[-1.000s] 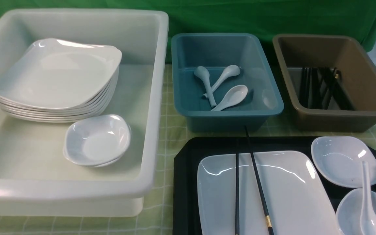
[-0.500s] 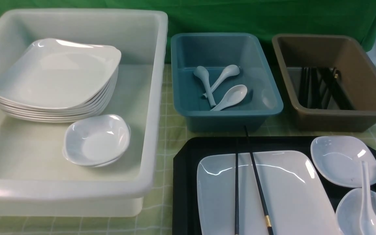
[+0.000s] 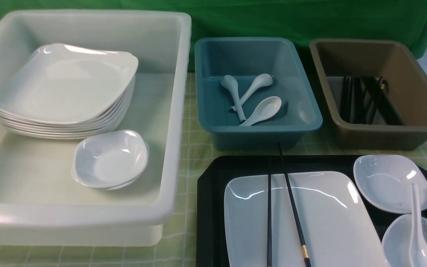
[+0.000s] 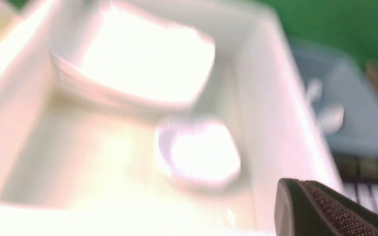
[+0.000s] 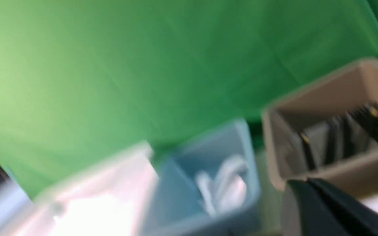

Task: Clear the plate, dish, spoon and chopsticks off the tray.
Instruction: Use the right arm to grab a soup spoon from the plate

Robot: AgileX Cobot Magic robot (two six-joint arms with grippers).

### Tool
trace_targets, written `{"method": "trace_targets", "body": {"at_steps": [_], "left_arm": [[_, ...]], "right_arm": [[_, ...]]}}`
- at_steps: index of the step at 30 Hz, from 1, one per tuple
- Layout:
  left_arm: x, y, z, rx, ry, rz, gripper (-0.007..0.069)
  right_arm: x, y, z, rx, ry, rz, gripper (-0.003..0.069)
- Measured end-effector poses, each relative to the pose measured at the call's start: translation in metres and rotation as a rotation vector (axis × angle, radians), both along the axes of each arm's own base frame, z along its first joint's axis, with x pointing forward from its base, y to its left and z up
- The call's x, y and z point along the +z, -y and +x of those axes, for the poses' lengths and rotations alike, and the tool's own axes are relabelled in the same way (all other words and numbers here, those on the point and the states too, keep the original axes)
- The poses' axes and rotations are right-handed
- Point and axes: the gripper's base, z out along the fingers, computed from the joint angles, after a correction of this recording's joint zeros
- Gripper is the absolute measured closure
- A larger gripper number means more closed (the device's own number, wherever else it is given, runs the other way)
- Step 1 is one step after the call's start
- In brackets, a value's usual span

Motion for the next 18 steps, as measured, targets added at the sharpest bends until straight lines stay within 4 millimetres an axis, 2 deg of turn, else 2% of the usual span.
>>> {"method": "trace_targets", "body": {"at_steps": [2, 3, 4, 5, 6, 9, 11, 12, 15, 16, 17, 18], "left_arm": [[-0.006, 0.002, 0.007, -0.052, -0.075, 0.013, 0.0604], [-0.014, 0.004, 0.017, -0.112, -0.158, 0.022, 0.0604], [-0.016, 0.005, 0.020, -0.131, -0.176, 0.030, 0.0604], [-0.016, 0.005, 0.021, -0.135, -0.179, 0.032, 0.0604], [-0.018, 0.005, 0.025, -0.161, -0.195, 0.056, 0.0604], [-0.020, 0.005, 0.030, -0.195, -0.202, 0.091, 0.0604], [-0.021, 0.005, 0.030, -0.204, -0.203, 0.092, 0.0604], [-0.020, 0.006, 0.030, -0.218, -0.196, 0.089, 0.0604], [-0.019, 0.008, 0.030, -0.238, -0.188, 0.074, 0.0604], [-0.019, 0.009, 0.030, -0.240, -0.189, 0.076, 0.0604], [-0.019, 0.009, 0.030, -0.247, -0.193, 0.076, 0.0604], [-0.020, 0.009, 0.029, -0.248, -0.195, 0.076, 0.0604]], "right_arm": [[0.012, -0.004, 0.007, 0.035, -0.095, -0.093, 0.0631], [0.022, -0.012, 0.019, 0.097, -0.245, -0.240, 0.0631], [0.024, -0.017, 0.027, 0.131, -0.326, -0.317, 0.0632], [0.026, -0.017, 0.026, 0.136, -0.333, -0.319, 0.0632], [0.029, -0.026, 0.036, 0.193, -0.453, -0.435, 0.0632], [0.030, -0.043, 0.056, 0.289, -0.680, -0.650, 0.0632], [0.028, -0.047, 0.065, 0.297, -0.752, -0.713, 0.0633], [0.026, -0.050, 0.079, 0.284, -0.822, -0.784, 0.0638], [0.018, -0.041, 0.108, 0.220, -0.952, -0.825, 0.0640], [0.018, -0.039, 0.110, 0.212, -0.960, -0.821, 0.0640], [0.011, -0.028, 0.126, 0.208, -1.025, -0.771, 0.0640], [0.007, -0.021, 0.132, 0.199, -1.042, -0.739, 0.0640]]}}
